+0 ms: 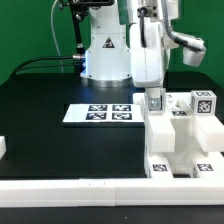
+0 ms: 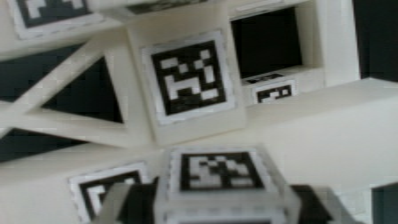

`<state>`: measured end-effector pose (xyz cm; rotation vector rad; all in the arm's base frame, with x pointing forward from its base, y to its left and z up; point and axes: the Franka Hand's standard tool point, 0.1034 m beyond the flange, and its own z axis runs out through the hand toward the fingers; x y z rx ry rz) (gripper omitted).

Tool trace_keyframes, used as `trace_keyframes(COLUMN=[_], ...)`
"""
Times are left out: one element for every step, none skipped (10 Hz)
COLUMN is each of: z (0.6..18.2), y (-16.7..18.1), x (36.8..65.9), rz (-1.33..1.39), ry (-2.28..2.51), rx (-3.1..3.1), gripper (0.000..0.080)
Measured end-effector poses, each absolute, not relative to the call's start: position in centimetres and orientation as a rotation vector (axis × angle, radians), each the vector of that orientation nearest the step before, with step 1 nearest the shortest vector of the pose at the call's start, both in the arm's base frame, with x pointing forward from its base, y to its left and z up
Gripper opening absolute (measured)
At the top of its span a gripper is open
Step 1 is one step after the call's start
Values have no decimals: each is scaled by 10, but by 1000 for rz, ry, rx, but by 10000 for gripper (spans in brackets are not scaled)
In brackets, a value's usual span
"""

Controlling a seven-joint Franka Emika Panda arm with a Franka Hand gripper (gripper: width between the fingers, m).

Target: Assemble chair

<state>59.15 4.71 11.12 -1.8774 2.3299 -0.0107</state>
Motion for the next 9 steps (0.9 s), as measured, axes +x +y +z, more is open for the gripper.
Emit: trace_keyframes(z=[111,113,114,113,112,112,112,112,111], y=[48,50,50,51,53,52,52,50,47], x=[591,593,593,592,590,591,591,591,589], rz=[-11,-9,-30,-36,-40,-54,-61,-71,-84], ry=[2303,2188,1973,1768,1605,1508,1416,1271,1002], rx=[-1916,-2050,-2259,-2428,-2542,-2601,-2654,-2732,-2877], gripper=[407,575,628,628,645,649,649,649,649])
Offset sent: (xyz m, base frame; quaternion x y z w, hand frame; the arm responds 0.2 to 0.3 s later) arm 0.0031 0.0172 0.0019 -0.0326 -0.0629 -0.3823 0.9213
